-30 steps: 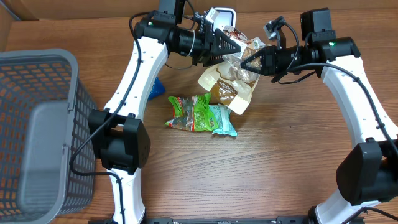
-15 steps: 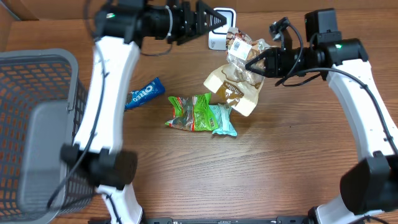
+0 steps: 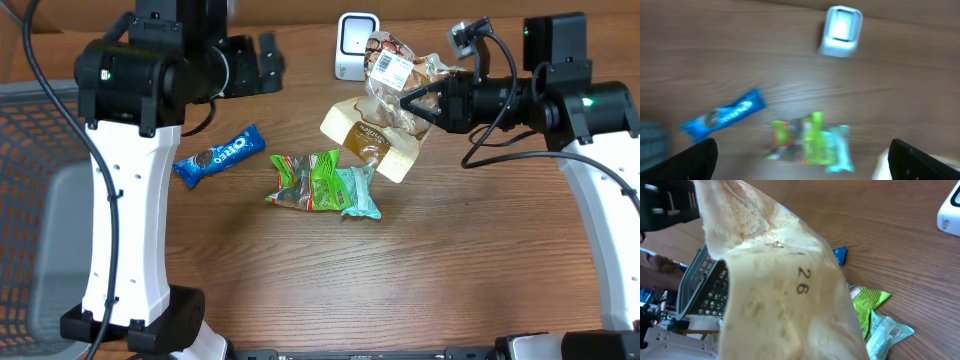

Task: Scan the item barcode
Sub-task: 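Hold the bread bag's barcode in front of the scanner with the right gripper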

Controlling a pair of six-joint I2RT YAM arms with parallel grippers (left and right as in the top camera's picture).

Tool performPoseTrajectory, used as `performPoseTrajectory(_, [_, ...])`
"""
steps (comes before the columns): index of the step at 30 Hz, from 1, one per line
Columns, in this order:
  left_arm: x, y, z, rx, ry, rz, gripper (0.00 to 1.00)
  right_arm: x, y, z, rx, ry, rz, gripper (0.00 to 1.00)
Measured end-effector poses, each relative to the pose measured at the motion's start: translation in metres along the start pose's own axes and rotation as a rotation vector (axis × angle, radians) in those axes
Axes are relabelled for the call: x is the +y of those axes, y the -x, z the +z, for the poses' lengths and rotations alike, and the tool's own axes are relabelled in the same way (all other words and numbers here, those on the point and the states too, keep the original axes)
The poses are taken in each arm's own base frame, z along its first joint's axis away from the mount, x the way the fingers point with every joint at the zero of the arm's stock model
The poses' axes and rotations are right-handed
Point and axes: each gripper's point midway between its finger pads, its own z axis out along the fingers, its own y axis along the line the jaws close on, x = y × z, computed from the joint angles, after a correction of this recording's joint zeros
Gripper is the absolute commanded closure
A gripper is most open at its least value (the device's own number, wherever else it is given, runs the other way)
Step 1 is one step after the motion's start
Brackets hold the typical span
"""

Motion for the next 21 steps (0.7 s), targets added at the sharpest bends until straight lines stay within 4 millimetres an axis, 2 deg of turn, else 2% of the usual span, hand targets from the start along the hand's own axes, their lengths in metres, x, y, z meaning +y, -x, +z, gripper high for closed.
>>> performPoseTrajectory(2, [0.012, 0.0, 0.0, -0.005, 0.069, 0.002, 0.0, -0.004, 0.0, 0.001, 0.002, -0.023, -0.001, 0.96])
performPoseTrajectory(4, [0.021, 0.002, -0.001, -0.017, 0.122, 0.003, 0.0, -0.015, -0.001, 0.002, 0.007, -0.102, -0.006, 0.96])
performPoseTrajectory(9, [0.031, 0.004, -0.003, -0.034, 0.18, 0.007, 0.0, -0.051, 0.004, 0.016, 0.002, -0.428, -0.05, 0.96])
performPoseTrajectory(13, [0.034, 0.005, -0.003, -0.039, 0.197, 0.007, 0.0, -0.072, 0.021, 0.028, -0.056, -0.687, -0.131, 0.96])
performPoseTrajectory(17, [0.035, 0.005, -0.003, -0.04, 0.203, 0.007, 0.0, -0.101, 0.053, 0.03, -0.175, -0.977, -0.233, 0.96])
performPoseTrajectory(20, [0.035, 0.005, -0.003, -0.04, 0.204, 0.007, 0.0, -0.129, 0.072, 0.031, -0.232, -1.174, -0.305, 0.96])
performPoseTrajectory(21, [0.035, 0.005, -0.003, -0.04, 0.204, 0.007, 0.0, -0.147, 0.079, 0.034, -0.244, -1.27, -0.341, 0.96])
